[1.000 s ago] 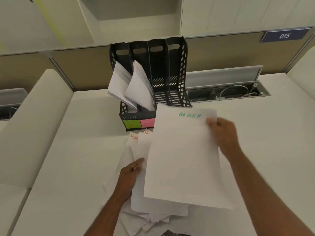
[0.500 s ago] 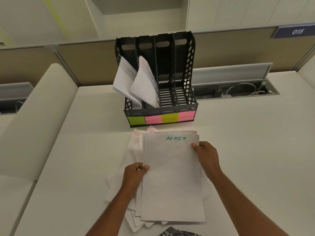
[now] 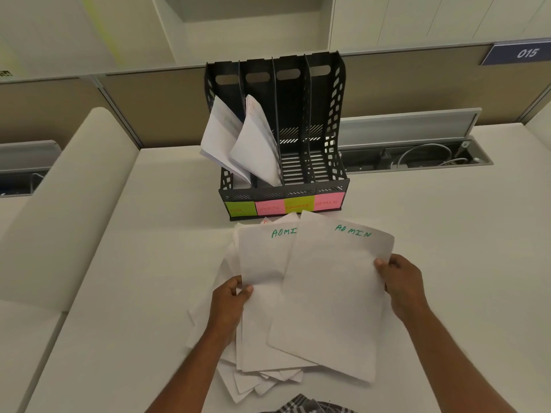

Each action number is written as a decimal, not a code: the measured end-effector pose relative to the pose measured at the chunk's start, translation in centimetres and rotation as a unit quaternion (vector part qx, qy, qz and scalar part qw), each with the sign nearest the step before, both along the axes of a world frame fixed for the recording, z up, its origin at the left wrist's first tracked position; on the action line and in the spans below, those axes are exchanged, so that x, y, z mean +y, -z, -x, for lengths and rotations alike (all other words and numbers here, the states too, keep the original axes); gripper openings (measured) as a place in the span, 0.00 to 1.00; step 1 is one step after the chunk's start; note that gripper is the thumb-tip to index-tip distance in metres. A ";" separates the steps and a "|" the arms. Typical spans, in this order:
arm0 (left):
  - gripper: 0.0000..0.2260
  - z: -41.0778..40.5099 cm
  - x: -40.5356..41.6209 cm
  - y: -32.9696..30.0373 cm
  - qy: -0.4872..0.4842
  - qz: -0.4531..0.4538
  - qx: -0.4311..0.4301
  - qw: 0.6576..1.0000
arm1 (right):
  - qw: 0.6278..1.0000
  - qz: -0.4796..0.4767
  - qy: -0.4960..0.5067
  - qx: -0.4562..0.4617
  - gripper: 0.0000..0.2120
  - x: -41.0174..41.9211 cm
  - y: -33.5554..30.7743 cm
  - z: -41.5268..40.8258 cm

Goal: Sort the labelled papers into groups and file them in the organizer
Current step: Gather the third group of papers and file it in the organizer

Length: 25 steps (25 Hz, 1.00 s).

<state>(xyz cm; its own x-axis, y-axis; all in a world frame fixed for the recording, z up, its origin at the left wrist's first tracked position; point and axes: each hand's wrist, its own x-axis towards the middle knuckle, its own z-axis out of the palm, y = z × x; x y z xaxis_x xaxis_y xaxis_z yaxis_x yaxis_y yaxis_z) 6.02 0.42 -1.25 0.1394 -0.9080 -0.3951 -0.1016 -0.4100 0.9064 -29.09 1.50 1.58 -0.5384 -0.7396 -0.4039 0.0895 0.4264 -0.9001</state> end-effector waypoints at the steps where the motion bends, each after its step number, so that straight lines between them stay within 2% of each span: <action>1: 0.10 0.1 0.1 -0.1 0.001 0.002 0.007 1.000 | 0.999 0.008 -0.028 -0.037 0.07 0.0 -0.2 0.1; 3: 0.13 0.4 0.2 -0.3 0.003 0.003 0.022 1.000 | 0.991 0.018 -0.094 -0.091 0.12 0.0 -0.5 -0.6; 5: 0.15 0.7 0.4 -0.6 0.012 0.007 0.037 0.999 | 0.981 0.017 -0.163 -0.102 0.15 0.0 -0.6 -1.9; 9: 0.14 1.0 0.6 -0.9 0.022 0.020 0.069 0.997 | 0.972 0.025 -0.225 -0.071 0.11 0.1 -0.4 -4.1; 11: 0.14 0.7 0.5 -0.7 0.008 0.022 0.053 0.998 | 0.975 0.055 -0.210 -0.054 0.10 0.3 -0.4 -4.0; 13: 0.16 0.2 0.3 -0.5 0.007 0.030 0.002 1.000 | 0.986 0.073 -0.139 -0.058 0.10 0.5 -0.2 -2.8; 15: 0.24 -0.2 0.0 -0.5 0.012 0.044 -0.047 0.998 | 0.991 0.069 -0.077 -0.088 0.07 0.8 0.2 -1.2; 18: 0.34 0.1 -0.4 -0.8 0.006 0.032 -0.041 0.999 | 0.990 0.051 -0.080 -0.099 0.07 1.3 1.1 0.4; 22: 0.27 0.7 -0.6 -1.2 0.007 0.036 0.001 0.999 | 0.988 0.043 -0.095 -0.116 0.10 1.3 2.0 -0.2; 25: 0.15 0.6 -0.5 -1.3 0.003 0.030 0.045 0.999 | 0.986 0.037 -0.109 -0.123 0.10 1.2 2.4 -0.9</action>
<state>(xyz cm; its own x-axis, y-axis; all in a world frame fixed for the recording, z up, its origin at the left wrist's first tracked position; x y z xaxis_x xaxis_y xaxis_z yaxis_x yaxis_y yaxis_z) 5.46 -0.11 0.04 0.0996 -0.9308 -0.3516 -0.0208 -0.3552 0.9346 -28.22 2.66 -0.80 -0.2564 -0.8593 -0.4425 0.2231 0.3928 -0.8921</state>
